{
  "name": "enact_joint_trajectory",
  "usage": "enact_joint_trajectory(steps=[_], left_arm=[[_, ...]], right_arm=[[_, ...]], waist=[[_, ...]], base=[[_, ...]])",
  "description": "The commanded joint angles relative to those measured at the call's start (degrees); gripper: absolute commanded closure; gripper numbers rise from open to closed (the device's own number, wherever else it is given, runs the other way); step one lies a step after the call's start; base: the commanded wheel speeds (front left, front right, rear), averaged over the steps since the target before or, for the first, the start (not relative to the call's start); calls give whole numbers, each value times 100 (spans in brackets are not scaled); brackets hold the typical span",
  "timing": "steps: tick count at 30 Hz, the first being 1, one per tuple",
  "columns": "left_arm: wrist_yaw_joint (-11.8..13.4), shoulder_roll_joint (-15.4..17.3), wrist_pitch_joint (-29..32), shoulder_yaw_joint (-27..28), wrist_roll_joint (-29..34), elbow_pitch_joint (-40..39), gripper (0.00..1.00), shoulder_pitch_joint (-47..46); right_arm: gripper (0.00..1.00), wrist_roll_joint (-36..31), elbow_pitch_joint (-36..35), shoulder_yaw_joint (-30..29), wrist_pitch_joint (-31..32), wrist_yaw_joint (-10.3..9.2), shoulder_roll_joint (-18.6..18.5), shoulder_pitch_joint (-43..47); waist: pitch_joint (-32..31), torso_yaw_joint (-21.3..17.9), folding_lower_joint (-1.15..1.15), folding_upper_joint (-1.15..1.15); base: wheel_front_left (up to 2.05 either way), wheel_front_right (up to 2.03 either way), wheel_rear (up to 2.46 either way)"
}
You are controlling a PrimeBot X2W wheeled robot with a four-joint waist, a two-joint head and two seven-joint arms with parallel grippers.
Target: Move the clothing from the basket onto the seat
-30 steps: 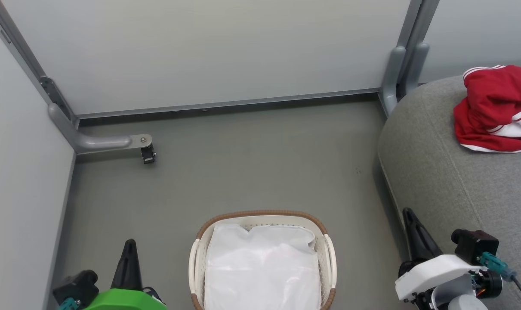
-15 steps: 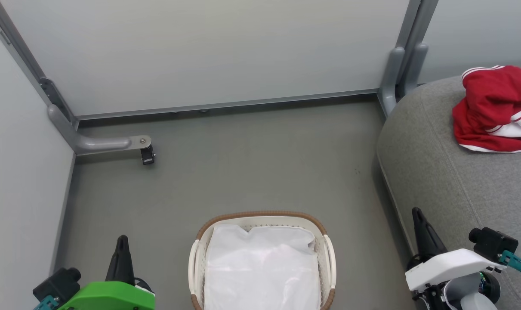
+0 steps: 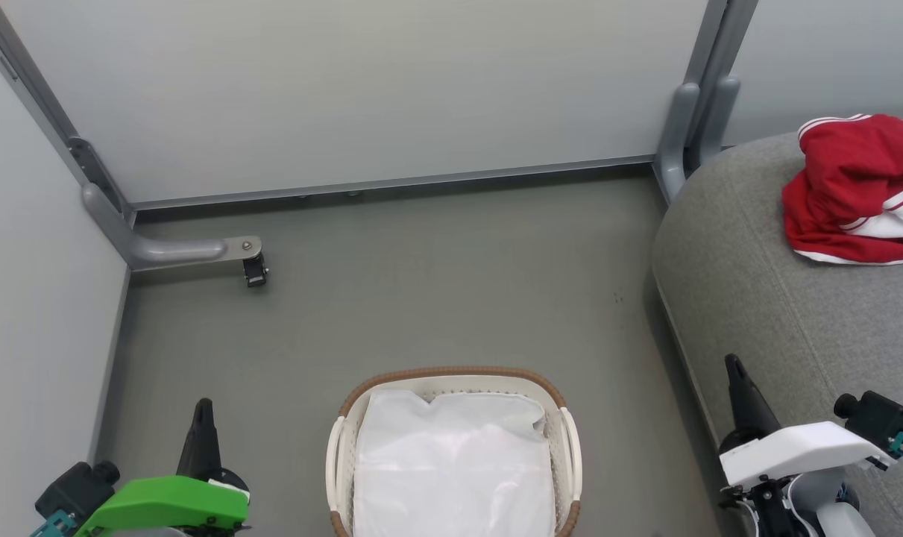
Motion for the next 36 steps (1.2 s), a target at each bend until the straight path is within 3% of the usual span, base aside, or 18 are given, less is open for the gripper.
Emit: enact_joint_trajectory(steps=[1,36], left_arm=[[-34,22,33,42,-159,-70,100,-182],[-173,29,597,368,-2093,-125,100,-402]], right_arm=[[100,195,-83,-39,40,-3,-56,-110],[100,2385,-112,-320,598,-4,-69,-183]], waist=[[-1,-1,0,0],[-41,-31,0,0]], base=[[0,0,0],[0,0,0]])
